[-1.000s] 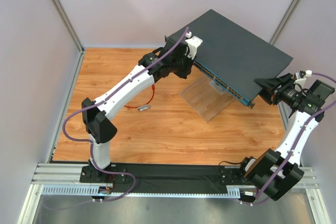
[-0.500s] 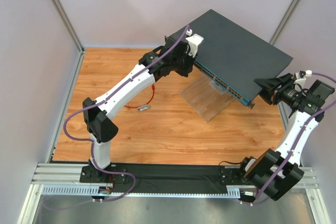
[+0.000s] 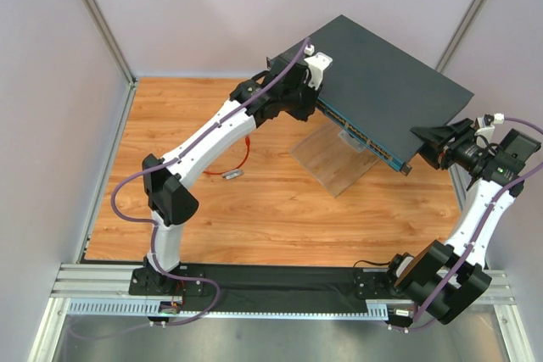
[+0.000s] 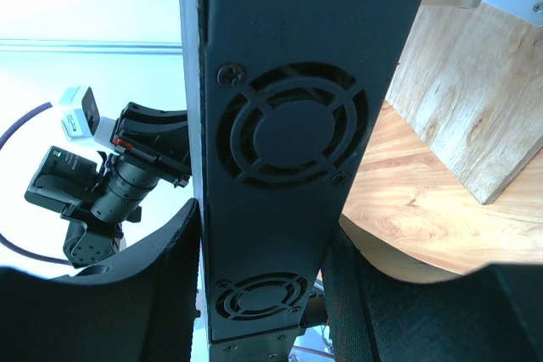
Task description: Insert the plug into the switch port
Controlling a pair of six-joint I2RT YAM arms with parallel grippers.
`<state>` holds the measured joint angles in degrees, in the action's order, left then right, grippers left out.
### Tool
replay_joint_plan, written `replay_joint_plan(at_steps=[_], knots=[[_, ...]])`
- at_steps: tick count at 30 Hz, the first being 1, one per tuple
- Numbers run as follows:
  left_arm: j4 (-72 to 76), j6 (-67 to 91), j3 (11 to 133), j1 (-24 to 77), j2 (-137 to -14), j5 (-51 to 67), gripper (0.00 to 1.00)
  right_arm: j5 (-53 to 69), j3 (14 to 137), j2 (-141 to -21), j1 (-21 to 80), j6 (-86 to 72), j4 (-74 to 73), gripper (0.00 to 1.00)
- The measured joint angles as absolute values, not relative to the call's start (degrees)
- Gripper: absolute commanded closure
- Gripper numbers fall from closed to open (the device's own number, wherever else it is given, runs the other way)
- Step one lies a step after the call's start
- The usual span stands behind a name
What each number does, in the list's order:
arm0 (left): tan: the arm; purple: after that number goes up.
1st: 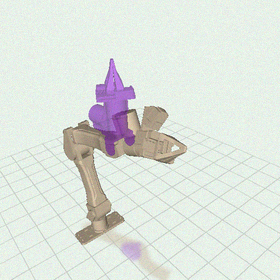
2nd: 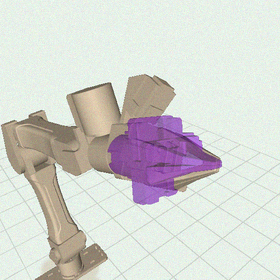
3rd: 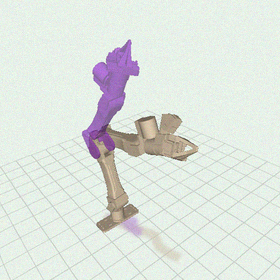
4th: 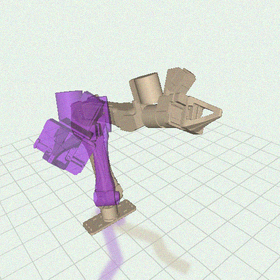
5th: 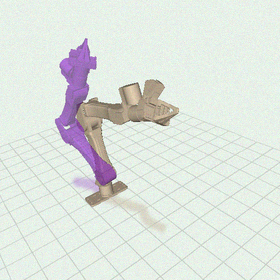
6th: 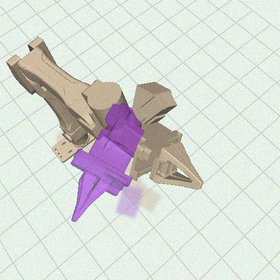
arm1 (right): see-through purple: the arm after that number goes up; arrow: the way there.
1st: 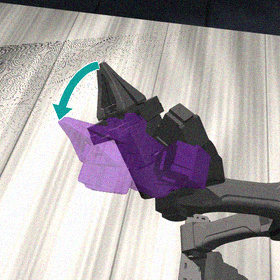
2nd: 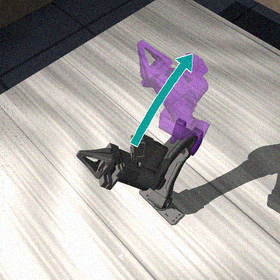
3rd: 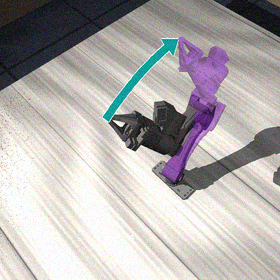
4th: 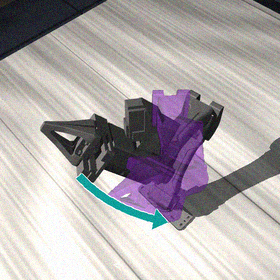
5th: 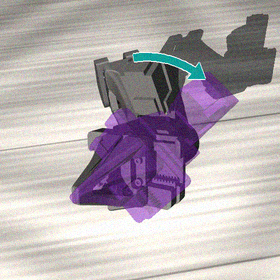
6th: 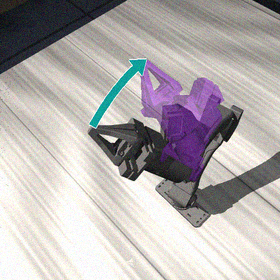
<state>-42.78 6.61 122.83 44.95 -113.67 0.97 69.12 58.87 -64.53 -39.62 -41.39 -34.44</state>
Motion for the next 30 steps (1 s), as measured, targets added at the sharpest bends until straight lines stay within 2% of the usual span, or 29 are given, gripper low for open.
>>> replay_joint_plan(at_steps=[5, 9, 15, 17, 20, 22, 23, 25, 27, 30], knots=[[-42.7, 6.6, 123.6, 44.8, -114.4, 1.4, 0.83, 69.1, 58.9, -64.5, -39.6, -41.3, -34.5, 1.0], [-42.5, 6.6, 123.2, 44.7, -114.2, 1.7, 0.7, 69.1, 58.9, -64.6, -39.6, -41.1, -34.6, 1.0], [-41.1, 6.1, 118.3, 43.8, -111.6, 3.6, 0.41, 69.4, 58.9, -64.9, -39.6, -40.6, -34.9, 1.0], [-41.8, 5.9, 116.3, 43.4, -110.0, 4.5, 0.4, 69.5, 59.0, -65.1, -39.6, -40.4, -35.1, 1.0], [-43.2, 5.9, 113.7, 43.0, -107.3, 5.2, 0.43, 69.6, 59.3, -65.3, -39.6, -40.0, -35.6, 1.0], [-43.6, 5.9, 111.6, 42.4, -105.1, 5.8, 0.48, 69.6, 59.4, -65.3, -39.6, -39.7, -36.0, 1.0], [-43.8, 5.9, 110.0, 42.1, -103.4, 6.2, 0.59, 69.6, 59.5, -65.3, -39.6, -39.5, -36.2, 1.0], [-43.8, 6.0, 107.6, 41.5, -100.7, 7.1, 0.7, 69.6, 59.6, -65.3, -39.6, -39.4, -36.3, 1.0], [-43.8, 6.0, 105.3, 40.7, -97.7, 7.7, 0.79, 69.6, 59.6, -65.4, -39.6, -39.3, -36.4, 1.0], [-42.9, 6.1, 104.7, 39.8, -95.4, 9.1, 0.87, 69.6, 59.7, -65.5, -39.6, -39.1, -36.6, 1.0]])
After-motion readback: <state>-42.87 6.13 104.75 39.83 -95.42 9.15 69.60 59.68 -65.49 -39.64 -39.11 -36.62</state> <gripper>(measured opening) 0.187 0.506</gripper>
